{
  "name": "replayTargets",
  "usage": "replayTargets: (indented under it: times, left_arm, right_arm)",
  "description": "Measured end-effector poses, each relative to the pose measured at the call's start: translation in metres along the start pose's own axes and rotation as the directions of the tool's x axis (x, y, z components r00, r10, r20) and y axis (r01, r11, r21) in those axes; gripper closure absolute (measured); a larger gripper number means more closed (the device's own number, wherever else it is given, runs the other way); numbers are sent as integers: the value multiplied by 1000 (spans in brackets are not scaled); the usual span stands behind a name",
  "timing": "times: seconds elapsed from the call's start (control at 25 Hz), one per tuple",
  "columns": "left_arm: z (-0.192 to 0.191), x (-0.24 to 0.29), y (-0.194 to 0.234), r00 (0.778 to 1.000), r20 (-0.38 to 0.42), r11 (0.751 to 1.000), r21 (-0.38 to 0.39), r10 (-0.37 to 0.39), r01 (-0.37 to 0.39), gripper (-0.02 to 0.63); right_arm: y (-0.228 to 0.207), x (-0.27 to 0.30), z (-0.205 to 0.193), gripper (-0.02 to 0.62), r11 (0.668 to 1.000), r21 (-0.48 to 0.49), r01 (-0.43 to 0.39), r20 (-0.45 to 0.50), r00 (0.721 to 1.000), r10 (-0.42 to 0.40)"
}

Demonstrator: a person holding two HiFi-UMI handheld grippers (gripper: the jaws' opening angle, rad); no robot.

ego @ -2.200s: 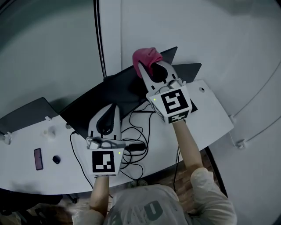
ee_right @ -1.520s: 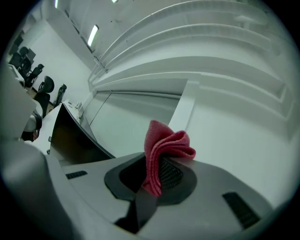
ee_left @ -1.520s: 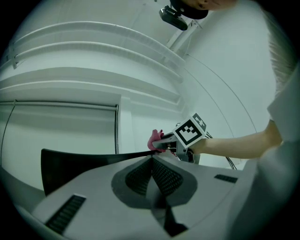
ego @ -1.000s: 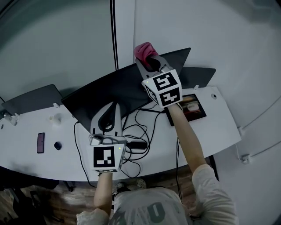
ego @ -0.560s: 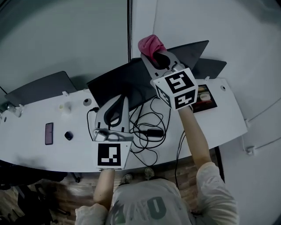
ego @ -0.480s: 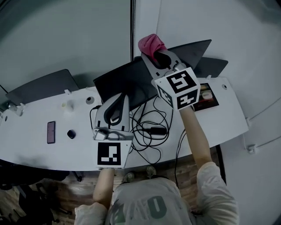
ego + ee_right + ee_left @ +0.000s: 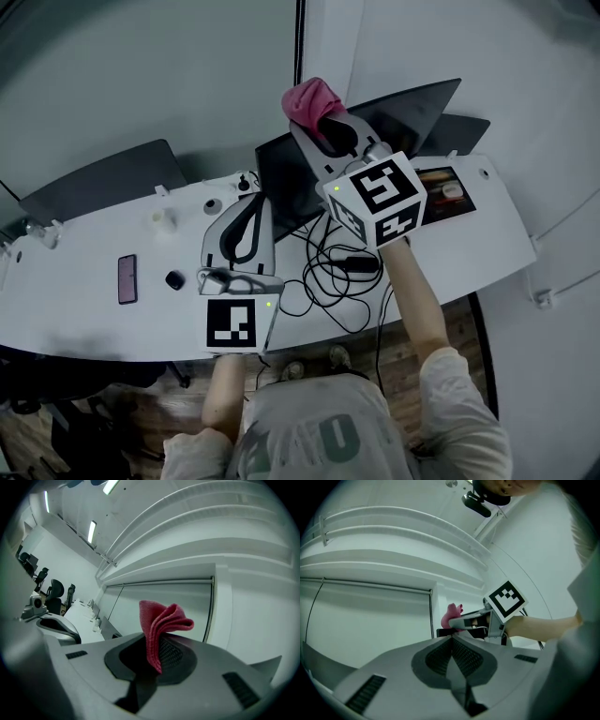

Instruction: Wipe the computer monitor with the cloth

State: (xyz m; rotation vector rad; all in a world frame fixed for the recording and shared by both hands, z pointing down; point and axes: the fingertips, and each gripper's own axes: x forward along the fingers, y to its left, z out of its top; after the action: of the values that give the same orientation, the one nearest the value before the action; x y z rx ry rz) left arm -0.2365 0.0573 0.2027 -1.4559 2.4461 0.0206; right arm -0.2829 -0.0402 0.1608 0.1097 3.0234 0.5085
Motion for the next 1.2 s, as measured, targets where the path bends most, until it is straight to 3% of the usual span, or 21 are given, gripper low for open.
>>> replayTargets:
  times: [0.4,0.92,1.2]
  left_arm:
    - [-2,-39,29,1000,0,1000,-18,16,-16,592]
    - [-9,-53,50,1000,9,999,-42,30,-29,592]
    - [-13,-62,65,997,-12,996,-47,80,-80,592]
  right_arm:
    - [59,9,18,545,999,-27,-21,17,1000,22]
    - [83,14,24,545,1000,-23,-17,29,999,18]
    - [113,-4,53,545,999,9,-43,169,985,41]
